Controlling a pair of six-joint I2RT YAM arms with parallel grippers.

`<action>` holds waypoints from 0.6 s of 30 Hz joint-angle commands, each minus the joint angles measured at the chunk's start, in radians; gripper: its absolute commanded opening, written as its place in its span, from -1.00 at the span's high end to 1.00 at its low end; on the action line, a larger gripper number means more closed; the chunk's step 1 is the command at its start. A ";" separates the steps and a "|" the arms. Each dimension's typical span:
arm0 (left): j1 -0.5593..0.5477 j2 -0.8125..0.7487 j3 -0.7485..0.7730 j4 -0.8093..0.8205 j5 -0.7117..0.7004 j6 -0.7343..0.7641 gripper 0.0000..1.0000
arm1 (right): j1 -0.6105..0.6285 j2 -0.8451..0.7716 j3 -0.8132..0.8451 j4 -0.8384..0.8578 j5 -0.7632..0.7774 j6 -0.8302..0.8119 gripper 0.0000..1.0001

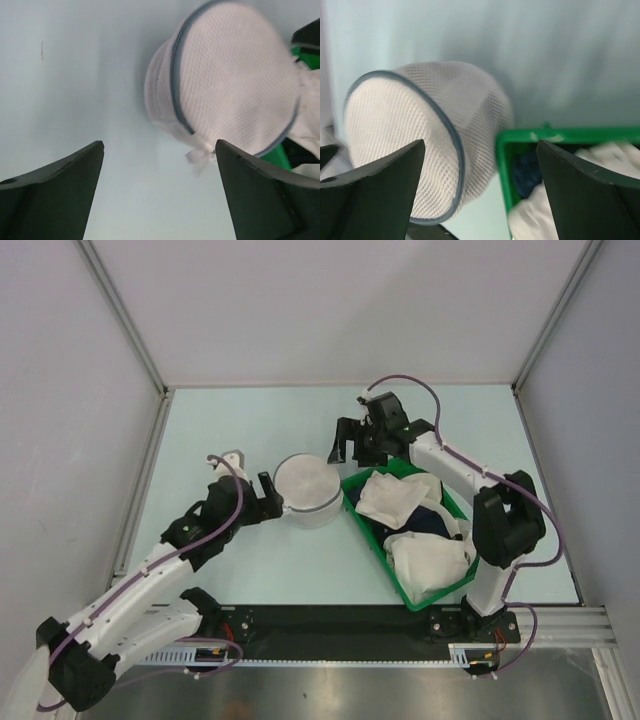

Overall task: Place the bra in the laundry bag and zip it closed
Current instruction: Zip the zipper on the laundry bag, then reset both arms

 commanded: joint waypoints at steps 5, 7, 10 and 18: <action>-0.094 -0.124 0.059 0.101 0.270 0.068 -0.99 | 0.186 -0.310 0.013 -0.361 0.605 -0.090 -0.99; -0.206 -0.150 0.024 0.208 0.304 0.077 -0.99 | 0.257 -0.399 -0.058 -0.348 0.597 -0.081 -1.00; -0.344 -0.217 -0.048 0.351 0.320 0.075 -0.99 | 0.347 -0.595 -0.263 -0.126 0.532 -0.040 -0.99; -0.405 -0.654 -0.353 0.637 0.542 -0.056 -0.99 | 0.418 -1.173 -0.888 0.286 0.393 0.261 -0.99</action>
